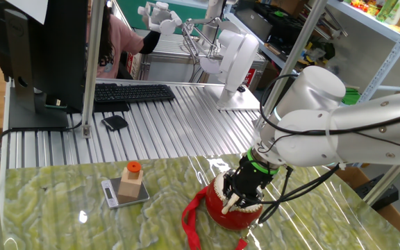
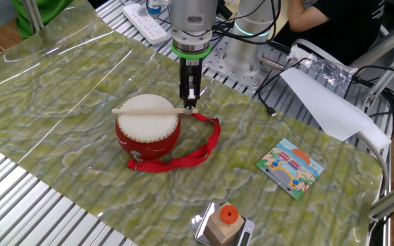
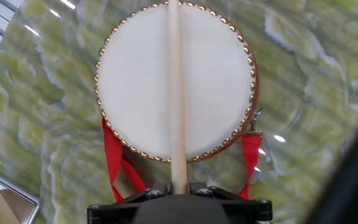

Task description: Play the drum

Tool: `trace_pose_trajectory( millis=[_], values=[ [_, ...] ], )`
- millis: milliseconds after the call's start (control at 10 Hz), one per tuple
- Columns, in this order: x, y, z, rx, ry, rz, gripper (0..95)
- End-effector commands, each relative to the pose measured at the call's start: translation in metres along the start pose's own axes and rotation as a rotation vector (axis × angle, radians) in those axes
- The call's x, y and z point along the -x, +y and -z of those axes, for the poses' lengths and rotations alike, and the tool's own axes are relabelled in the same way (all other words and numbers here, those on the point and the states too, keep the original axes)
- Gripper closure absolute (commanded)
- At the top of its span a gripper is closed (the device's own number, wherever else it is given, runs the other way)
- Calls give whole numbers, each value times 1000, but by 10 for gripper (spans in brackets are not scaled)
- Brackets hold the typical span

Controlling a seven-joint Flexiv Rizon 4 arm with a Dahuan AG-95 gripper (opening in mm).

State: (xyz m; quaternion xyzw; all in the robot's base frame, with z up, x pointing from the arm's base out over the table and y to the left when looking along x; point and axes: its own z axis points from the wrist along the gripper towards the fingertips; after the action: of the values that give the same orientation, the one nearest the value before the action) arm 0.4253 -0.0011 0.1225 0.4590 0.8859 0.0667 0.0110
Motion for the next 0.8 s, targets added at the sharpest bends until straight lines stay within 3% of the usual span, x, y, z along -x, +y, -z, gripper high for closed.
trace_pose_trajectory(
  millis=[100, 700, 800],
  values=[
    [0, 0, 0, 0, -2, 1, 760],
    [-2, 1, 1, -4, -7, -3, 760],
    [-2, 1, 1, -3, -7, -3, 570]
  ],
)
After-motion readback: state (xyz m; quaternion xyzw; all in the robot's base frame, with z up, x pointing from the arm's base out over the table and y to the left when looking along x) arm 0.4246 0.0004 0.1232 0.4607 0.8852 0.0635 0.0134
